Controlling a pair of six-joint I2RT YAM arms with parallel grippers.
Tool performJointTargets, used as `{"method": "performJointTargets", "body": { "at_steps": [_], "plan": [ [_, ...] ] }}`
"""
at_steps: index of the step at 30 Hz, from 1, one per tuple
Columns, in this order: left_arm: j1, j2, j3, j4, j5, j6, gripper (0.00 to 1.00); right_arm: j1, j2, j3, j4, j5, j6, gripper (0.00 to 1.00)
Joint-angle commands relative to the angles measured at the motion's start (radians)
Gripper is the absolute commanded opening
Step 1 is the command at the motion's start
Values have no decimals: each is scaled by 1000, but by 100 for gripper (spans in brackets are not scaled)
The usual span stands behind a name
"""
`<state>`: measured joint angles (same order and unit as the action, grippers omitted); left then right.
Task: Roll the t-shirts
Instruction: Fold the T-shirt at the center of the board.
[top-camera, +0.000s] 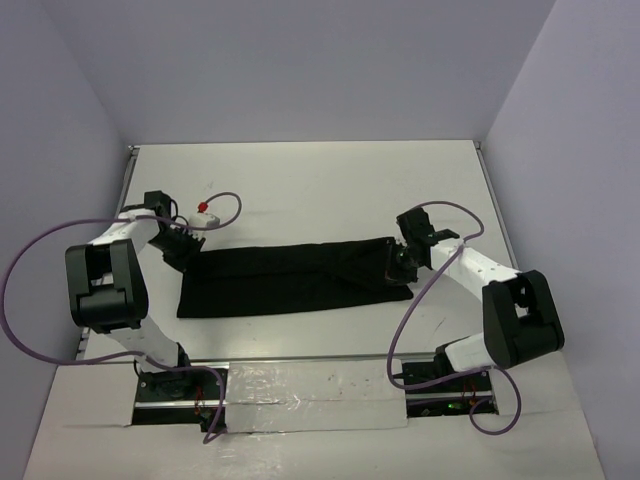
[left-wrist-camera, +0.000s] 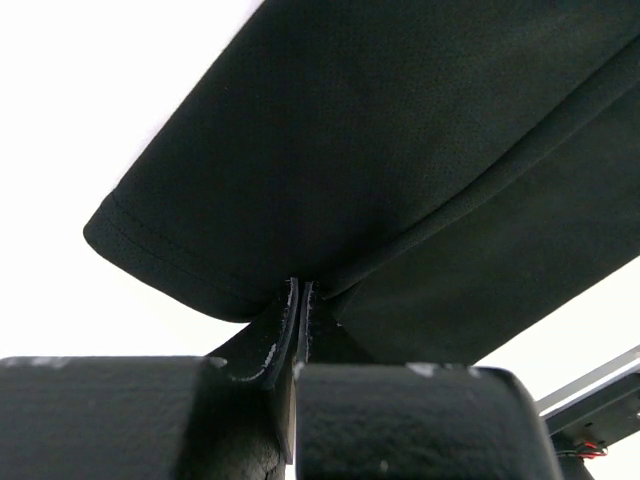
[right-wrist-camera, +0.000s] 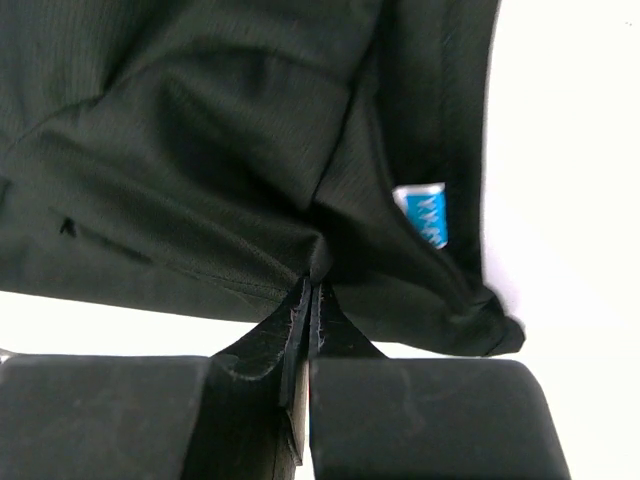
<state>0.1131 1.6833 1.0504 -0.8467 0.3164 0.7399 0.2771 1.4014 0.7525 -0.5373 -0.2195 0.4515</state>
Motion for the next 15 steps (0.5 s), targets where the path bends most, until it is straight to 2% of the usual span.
{"method": "performJointTargets", "body": {
  "at_steps": [1, 3, 4, 5, 6, 8, 10, 15],
  "plan": [
    [5, 6, 49, 5, -26, 35, 0, 5, -1, -8, 11, 46, -5, 0],
    [5, 4, 45, 6, -23, 44, 6, 4, 5, -12, 14, 40, -10, 1],
    [5, 4, 40, 3, -14, 53, 11, 4, 5, -13, 14, 20, -20, 12],
    [5, 1, 39, -15, 15, 58, 26, 5, 1, -13, 19, 11, -28, 18],
    [5, -2, 39, -31, 35, 76, 32, 5, -16, -10, 17, 6, -34, 31],
    [5, -17, 36, -55, 70, 88, 43, 5, -42, 5, 2, -4, -66, 40],
    [7, -31, 22, -58, 81, 98, 46, 5, -86, 34, -18, -4, -103, 47],
    [19, -62, 52, -78, 33, 107, 48, 10, -176, 103, -116, -3, -148, 50]
  ]
}}
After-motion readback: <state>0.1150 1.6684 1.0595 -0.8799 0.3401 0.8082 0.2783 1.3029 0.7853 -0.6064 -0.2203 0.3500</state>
